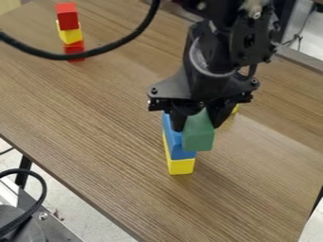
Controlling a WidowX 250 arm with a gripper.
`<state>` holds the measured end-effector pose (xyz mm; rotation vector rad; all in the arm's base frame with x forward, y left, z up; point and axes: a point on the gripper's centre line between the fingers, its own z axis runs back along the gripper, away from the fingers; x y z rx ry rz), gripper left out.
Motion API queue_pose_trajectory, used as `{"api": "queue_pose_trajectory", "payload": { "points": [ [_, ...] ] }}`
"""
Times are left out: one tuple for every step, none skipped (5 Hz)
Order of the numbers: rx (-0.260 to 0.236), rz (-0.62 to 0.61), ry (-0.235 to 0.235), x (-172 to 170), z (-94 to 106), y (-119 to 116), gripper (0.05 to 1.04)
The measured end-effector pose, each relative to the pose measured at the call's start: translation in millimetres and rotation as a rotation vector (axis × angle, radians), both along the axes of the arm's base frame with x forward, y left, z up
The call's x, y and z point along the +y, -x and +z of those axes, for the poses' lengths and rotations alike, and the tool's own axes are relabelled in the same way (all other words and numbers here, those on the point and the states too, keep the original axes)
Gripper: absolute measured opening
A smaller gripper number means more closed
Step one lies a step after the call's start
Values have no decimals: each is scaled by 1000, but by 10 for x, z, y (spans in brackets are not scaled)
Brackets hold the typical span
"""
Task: Move the green object on top of blue and yellow box.
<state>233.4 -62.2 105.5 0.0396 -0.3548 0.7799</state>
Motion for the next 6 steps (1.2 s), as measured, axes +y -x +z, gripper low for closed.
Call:
{"api": "queue_pose_trajectory", "payload": {
  "points": [
    [0,-3,-23,39,6,-3,572],
    [7,0,-33,60,-14,17,572],
    [7,2,-38,67,-13,17,572],
    [3,4,-39,84,-11,5,572],
    [-7,6,-35,96,-7,-17,572],
    [-3,7,-40,118,-17,-25,572]
  ]
}}
